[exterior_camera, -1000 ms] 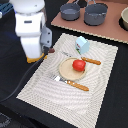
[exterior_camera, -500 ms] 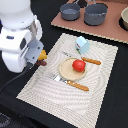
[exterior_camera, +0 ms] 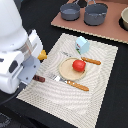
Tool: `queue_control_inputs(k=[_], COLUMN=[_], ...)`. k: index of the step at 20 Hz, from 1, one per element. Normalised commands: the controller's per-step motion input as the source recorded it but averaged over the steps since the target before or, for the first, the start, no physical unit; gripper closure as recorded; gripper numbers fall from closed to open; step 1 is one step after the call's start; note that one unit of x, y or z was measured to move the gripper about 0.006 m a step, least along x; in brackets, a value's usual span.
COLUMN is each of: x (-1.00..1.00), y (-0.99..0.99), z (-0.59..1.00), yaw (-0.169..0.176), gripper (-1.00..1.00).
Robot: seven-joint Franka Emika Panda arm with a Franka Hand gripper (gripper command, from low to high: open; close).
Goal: Interact with the objects in diverse but meaningful ways.
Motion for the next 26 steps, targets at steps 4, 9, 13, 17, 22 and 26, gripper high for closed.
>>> queue_control_inputs(k=[4, 9, 13, 17, 22, 26], x=[0.43, 0.25, 0.21, 0.05, 0.0, 0.08], y=[-0.24, -0.21, -0.16, -0.06, 0.09, 0.24], z=[-0.37, -0.48, -0.17, 0.54, 1.0, 1.0], yaw=[-0.05, -0.038, -0.028, -0.01, -0.001, 0.0], gripper=[1.0, 1.0, -1.0, -1.0, -1.0, -1.0])
